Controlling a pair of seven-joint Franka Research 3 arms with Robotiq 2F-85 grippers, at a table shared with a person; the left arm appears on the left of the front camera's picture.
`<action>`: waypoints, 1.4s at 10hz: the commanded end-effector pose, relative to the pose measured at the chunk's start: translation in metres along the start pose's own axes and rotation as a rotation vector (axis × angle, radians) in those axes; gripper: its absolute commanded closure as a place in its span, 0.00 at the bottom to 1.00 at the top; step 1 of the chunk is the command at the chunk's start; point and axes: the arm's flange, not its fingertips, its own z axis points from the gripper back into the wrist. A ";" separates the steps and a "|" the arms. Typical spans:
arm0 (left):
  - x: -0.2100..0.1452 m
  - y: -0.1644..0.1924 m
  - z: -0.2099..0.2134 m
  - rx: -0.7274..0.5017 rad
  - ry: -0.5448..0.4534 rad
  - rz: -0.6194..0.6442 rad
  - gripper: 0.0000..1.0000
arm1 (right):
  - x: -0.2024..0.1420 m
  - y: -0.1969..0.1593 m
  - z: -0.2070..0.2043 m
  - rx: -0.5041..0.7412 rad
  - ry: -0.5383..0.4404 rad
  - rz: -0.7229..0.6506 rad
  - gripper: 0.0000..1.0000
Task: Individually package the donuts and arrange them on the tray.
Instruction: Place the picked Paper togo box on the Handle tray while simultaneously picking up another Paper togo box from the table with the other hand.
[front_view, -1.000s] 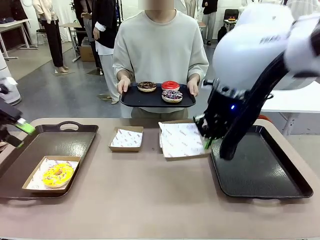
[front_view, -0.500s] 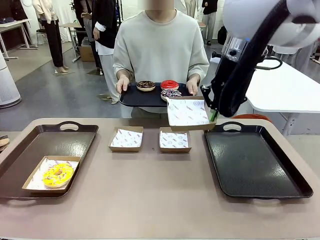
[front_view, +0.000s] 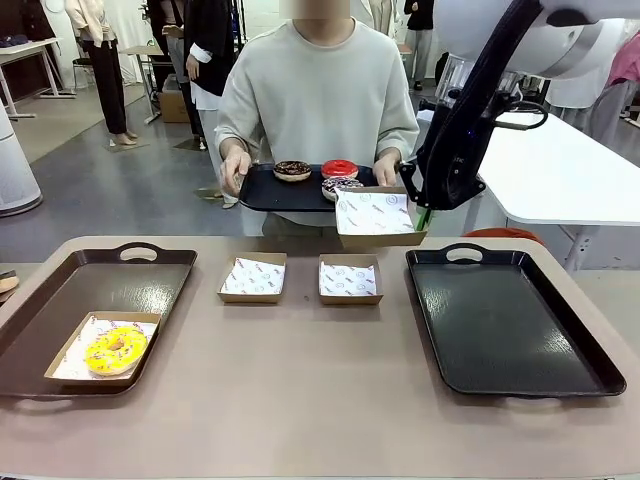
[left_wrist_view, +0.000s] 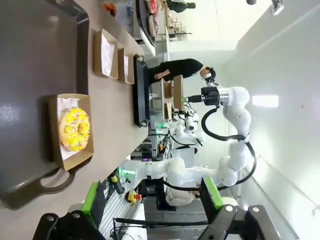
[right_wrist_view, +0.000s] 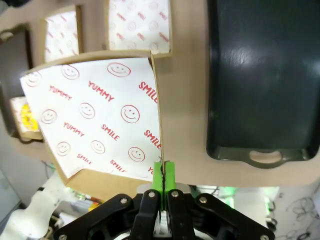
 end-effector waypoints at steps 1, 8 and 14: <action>0.014 0.000 0.004 0.028 -0.032 0.038 0.00 | 0.012 0.003 -0.004 -0.043 0.027 -0.040 1.00; 0.007 0.006 0.008 0.035 -0.018 0.021 0.00 | 0.010 -0.002 -0.012 -0.023 0.021 -0.021 1.00; 0.007 0.006 0.008 0.035 -0.018 0.021 0.00 | 0.010 -0.002 -0.012 -0.023 0.021 -0.021 1.00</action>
